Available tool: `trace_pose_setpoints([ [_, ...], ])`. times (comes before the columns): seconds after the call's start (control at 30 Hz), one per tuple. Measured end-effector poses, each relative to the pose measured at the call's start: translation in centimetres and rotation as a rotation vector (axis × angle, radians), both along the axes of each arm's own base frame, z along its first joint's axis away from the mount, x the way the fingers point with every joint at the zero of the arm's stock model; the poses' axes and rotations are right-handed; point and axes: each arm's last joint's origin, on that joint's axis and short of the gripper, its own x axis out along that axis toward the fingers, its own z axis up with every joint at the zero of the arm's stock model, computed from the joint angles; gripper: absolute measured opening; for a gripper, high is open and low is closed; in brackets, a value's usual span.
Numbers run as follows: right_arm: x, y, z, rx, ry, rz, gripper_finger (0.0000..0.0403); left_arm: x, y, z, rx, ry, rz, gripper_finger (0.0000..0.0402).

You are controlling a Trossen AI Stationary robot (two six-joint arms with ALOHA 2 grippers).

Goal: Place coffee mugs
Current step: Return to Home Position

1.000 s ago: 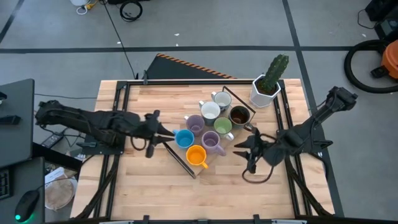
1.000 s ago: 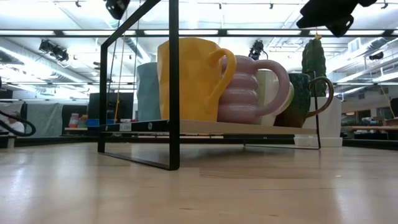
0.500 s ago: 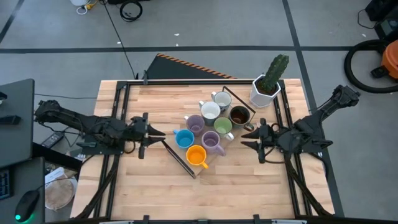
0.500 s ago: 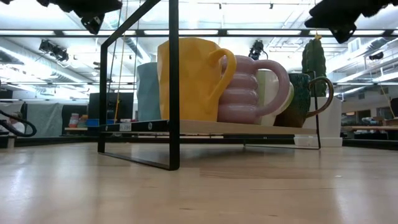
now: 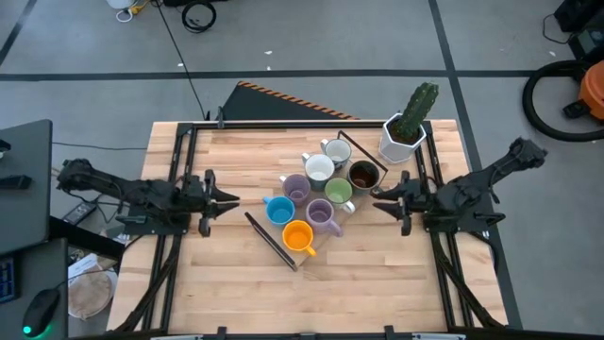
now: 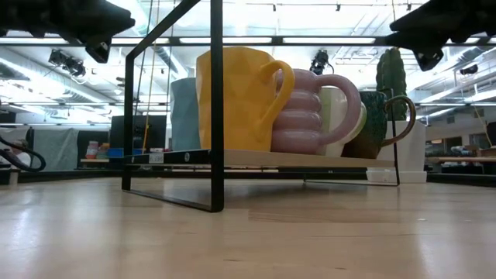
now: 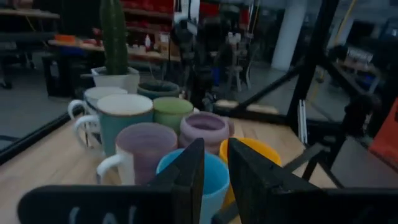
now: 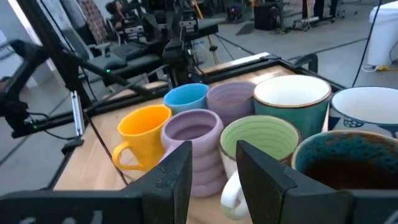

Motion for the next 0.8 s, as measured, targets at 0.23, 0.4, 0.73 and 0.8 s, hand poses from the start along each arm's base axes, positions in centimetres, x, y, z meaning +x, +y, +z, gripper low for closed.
trace_pose_setpoints([
  [0.23, -1.2, -0.7, -0.7, -0.001, -0.055, 0.017, 0.0130, -0.8, 0.6, -1.7, -0.011, -0.042, 0.029, 0.0049],
  [0.4, -1.8, -1.0, -2.3, 0.010, -0.079, 0.009, 0.0130, -1.0, 0.7, -2.9, -0.019, -0.069, 0.029, 0.0033],
  [0.73, -2.3, -1.3, -5.6, 0.031, -0.182, -0.004, 0.0130, -1.1, 0.7, -5.4, -0.027, -0.058, 0.029, 0.0022],
  [0.8, -2.3, -1.4, -6.3, 0.024, -0.200, -0.009, 0.0130, -1.1, 0.7, -6.1, -0.030, -0.049, 0.030, 0.0022],
])
